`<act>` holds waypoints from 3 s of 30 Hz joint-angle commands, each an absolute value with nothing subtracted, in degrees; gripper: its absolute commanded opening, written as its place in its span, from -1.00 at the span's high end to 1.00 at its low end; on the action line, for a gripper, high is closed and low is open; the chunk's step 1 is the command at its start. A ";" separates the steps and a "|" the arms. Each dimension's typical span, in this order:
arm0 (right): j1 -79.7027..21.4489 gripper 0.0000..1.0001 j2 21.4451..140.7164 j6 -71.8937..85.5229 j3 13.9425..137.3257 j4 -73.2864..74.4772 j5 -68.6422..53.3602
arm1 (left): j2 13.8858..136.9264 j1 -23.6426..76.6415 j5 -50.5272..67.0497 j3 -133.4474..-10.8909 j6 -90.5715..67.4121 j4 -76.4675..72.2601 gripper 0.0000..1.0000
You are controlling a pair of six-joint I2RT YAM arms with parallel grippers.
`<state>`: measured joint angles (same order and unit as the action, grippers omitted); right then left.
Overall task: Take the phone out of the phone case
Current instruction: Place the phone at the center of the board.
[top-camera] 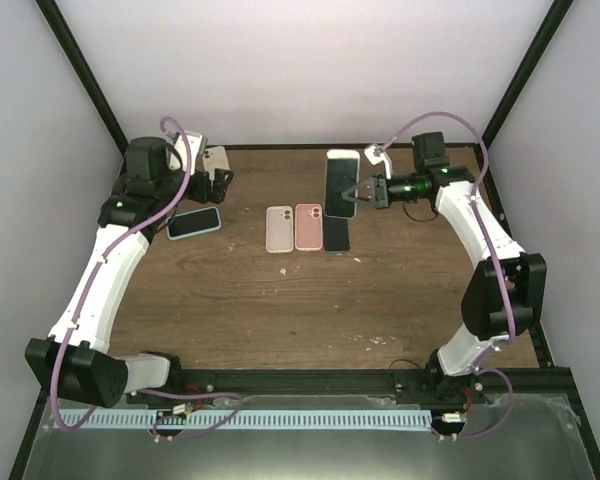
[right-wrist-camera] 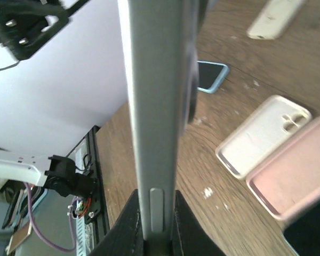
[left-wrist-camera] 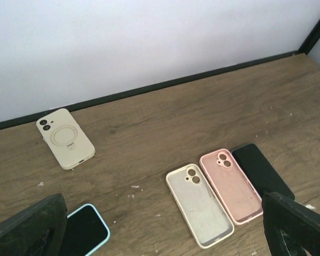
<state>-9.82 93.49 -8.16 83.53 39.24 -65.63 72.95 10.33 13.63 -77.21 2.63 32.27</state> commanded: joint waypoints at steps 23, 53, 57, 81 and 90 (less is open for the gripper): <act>3.40 0.98 122.52 -19.86 91.07 60.56 -59.90 | 75.72 10.28 26.31 -78.95 10.08 38.58 -1.00; 3.65 0.29 133.65 -18.92 98.38 63.24 -60.00 | 78.53 10.21 26.59 -79.66 8.66 38.15 -0.99; 2.77 0.16 132.54 -18.24 97.76 61.39 -57.44 | 78.75 10.28 26.62 -79.63 8.58 38.14 -1.00; -0.36 -0.77 127.67 -18.02 97.43 59.89 -50.69 | 80.71 9.63 25.65 -80.95 12.04 41.72 -1.00; -0.44 -1.00 125.06 -18.89 97.02 59.94 -47.49 | 86.43 1.29 29.79 -84.66 23.92 50.01 -1.00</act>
